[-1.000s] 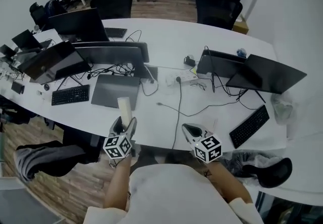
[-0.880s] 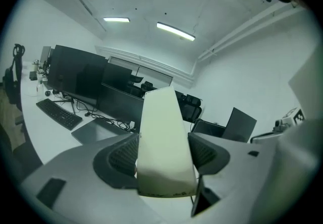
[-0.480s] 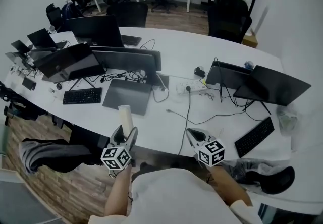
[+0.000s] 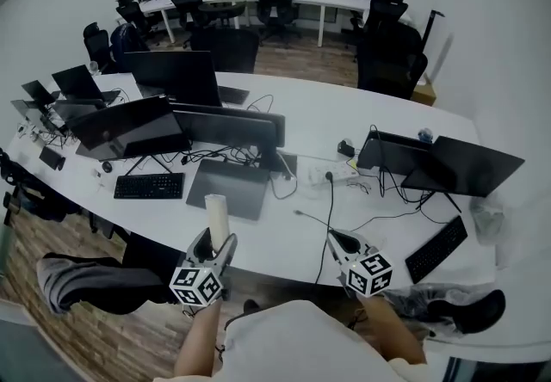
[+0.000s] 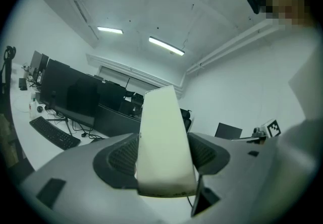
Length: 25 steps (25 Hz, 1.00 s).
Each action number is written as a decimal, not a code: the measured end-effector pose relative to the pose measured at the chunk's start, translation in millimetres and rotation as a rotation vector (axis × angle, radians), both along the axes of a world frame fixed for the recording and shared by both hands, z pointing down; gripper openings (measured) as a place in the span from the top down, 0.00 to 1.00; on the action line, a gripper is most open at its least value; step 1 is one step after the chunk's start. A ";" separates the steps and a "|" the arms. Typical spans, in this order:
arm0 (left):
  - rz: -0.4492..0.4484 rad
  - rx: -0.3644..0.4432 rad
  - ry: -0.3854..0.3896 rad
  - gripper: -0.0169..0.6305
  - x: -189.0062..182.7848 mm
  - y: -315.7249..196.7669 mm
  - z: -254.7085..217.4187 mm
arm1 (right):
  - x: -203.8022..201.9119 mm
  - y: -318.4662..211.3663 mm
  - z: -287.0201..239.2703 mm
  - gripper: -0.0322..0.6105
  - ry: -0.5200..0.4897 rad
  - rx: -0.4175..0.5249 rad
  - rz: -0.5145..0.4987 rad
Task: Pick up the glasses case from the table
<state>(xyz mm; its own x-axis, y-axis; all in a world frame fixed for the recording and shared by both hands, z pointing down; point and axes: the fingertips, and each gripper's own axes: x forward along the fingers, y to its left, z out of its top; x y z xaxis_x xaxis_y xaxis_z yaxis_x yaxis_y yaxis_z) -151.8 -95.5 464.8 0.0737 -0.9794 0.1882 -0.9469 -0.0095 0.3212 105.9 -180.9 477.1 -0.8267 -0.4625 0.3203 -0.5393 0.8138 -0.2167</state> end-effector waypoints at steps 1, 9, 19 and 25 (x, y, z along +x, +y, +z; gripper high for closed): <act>0.007 0.008 0.002 0.51 -3.1 0.9 -4.5 | -2.8 0.0 -4.1 0.95 -0.001 0.010 0.003; 0.050 0.056 0.022 0.51 -19.2 1.7 -23.5 | -18.5 1.5 -31.2 0.95 -0.014 0.106 0.018; 0.070 0.081 0.031 0.51 -31.2 6.0 -33.0 | -24.2 4.1 -49.3 0.95 -0.072 0.127 0.027; 0.073 0.091 0.033 0.51 -35.3 10.3 -40.0 | -27.9 9.5 -58.7 0.95 -0.083 0.153 0.027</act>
